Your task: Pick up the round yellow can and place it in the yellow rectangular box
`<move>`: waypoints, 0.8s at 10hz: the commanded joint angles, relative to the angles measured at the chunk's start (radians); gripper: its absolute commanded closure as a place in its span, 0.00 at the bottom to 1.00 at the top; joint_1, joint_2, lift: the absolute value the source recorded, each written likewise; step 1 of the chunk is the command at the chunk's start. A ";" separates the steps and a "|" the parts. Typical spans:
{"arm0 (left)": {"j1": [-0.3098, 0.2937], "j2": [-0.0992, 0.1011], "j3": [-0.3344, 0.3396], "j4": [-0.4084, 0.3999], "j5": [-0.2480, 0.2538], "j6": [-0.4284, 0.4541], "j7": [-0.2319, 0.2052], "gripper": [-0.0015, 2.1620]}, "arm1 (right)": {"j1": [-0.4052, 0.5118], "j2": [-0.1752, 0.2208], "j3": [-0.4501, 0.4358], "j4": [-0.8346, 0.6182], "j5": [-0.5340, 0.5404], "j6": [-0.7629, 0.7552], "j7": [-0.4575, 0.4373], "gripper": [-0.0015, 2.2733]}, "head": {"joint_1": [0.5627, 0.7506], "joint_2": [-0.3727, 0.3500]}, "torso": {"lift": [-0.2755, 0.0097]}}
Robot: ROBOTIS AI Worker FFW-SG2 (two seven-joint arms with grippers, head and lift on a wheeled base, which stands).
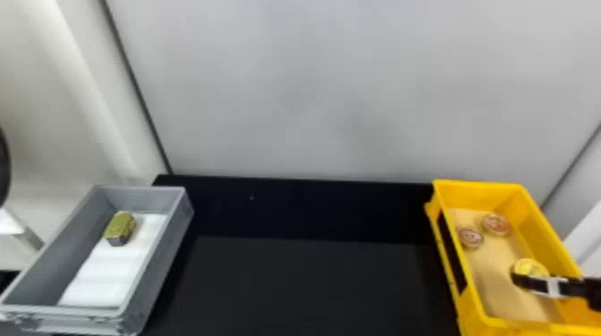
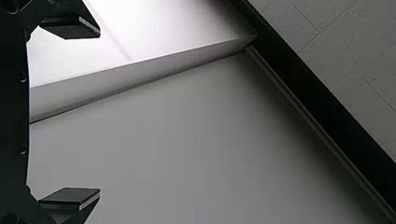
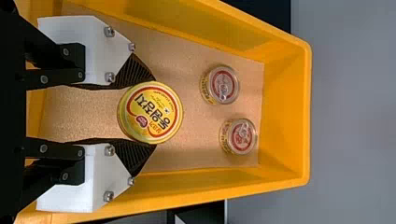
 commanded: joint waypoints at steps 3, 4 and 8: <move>-0.003 0.001 -0.003 0.002 -0.001 -0.004 0.000 0.04 | -0.053 -0.001 0.032 0.162 -0.026 -0.039 -0.031 0.34 | 0.53 0.59 | 0.93; -0.004 0.001 -0.002 0.004 -0.001 -0.005 0.000 0.04 | -0.062 -0.001 0.035 0.178 -0.029 -0.048 -0.040 0.34 | 0.53 0.59 | 0.93; -0.012 0.001 -0.010 0.010 0.001 -0.008 -0.001 0.04 | -0.079 -0.024 0.038 0.223 -0.061 -0.059 -0.072 0.34 | 0.53 0.59 | 0.93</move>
